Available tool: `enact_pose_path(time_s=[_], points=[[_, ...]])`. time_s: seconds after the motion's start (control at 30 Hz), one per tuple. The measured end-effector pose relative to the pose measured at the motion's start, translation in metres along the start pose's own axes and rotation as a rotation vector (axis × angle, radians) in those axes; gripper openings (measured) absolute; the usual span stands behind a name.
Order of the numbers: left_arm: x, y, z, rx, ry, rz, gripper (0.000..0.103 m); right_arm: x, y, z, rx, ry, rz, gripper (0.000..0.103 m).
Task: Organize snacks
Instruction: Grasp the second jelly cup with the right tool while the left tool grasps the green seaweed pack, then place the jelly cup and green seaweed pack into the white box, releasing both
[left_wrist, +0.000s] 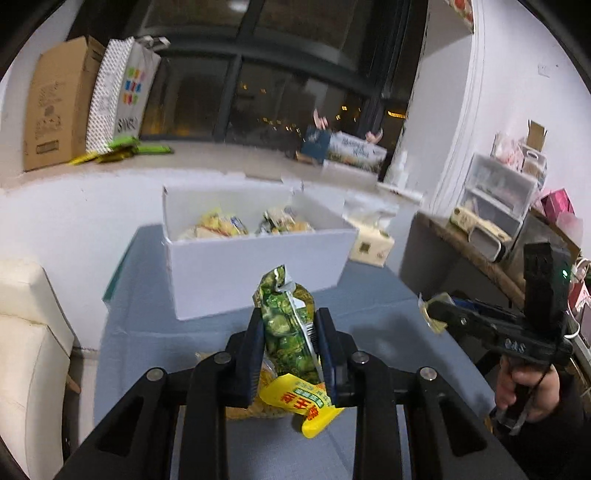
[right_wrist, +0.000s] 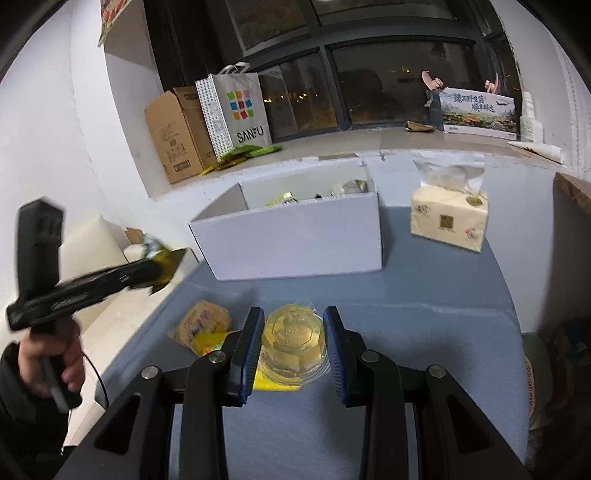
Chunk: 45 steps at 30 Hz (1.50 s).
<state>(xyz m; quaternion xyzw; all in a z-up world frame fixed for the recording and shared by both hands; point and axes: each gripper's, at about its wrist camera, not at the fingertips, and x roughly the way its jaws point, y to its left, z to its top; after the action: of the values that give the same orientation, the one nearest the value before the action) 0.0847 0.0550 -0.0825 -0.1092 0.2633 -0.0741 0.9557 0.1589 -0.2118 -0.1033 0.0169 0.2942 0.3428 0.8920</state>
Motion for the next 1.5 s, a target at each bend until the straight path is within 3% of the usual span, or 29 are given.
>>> enact_pose_path(time_s=[0.33,0.43,0.53,0.73,0.93,0.97,1.03,1.07,1.1,1.17,1.37,1.5], points=[[0.015,0.021,0.062,-0.023,-0.1,0.006,0.03,0.014,0.015,0.086,-0.05,-0.107,0.059,0.035],[0.036,0.02,0.089,0.009,-0.091,0.036,0.03,0.025,0.023,0.127,-0.075,-0.135,0.032,0.035],[0.064,0.025,0.116,0.026,-0.073,0.068,0.03,0.04,0.021,0.152,-0.039,-0.159,0.062,0.036],[0.118,0.042,0.153,0.042,-0.01,0.128,0.03,0.102,0.01,0.189,-0.012,-0.066,0.019,0.036],[0.152,0.055,0.161,0.073,0.018,0.185,0.031,0.141,-0.011,0.208,0.02,-0.001,-0.032,0.036],[0.159,0.058,0.16,0.067,0.04,0.188,0.033,0.146,-0.016,0.211,0.036,0.0,-0.036,0.036],[0.171,0.063,0.155,0.054,0.093,0.192,0.056,0.154,-0.021,0.215,0.056,0.021,-0.008,0.036],[0.174,0.064,0.153,0.043,0.104,0.194,0.09,0.159,-0.022,0.216,0.056,0.046,-0.004,0.037],[0.173,0.066,0.151,0.028,0.1,0.191,0.103,0.163,-0.023,0.216,0.055,0.059,-0.018,0.04],[0.165,0.067,0.146,0.008,0.071,0.181,0.103,0.166,-0.023,0.215,0.057,0.07,-0.031,0.103],[0.132,0.057,0.138,0.017,0.034,0.156,0.103,0.157,-0.022,0.203,0.055,0.063,-0.093,0.103],[0.096,0.046,0.135,0.012,-0.009,0.113,0.103,0.142,-0.014,0.194,0.029,0.045,-0.071,0.103]])
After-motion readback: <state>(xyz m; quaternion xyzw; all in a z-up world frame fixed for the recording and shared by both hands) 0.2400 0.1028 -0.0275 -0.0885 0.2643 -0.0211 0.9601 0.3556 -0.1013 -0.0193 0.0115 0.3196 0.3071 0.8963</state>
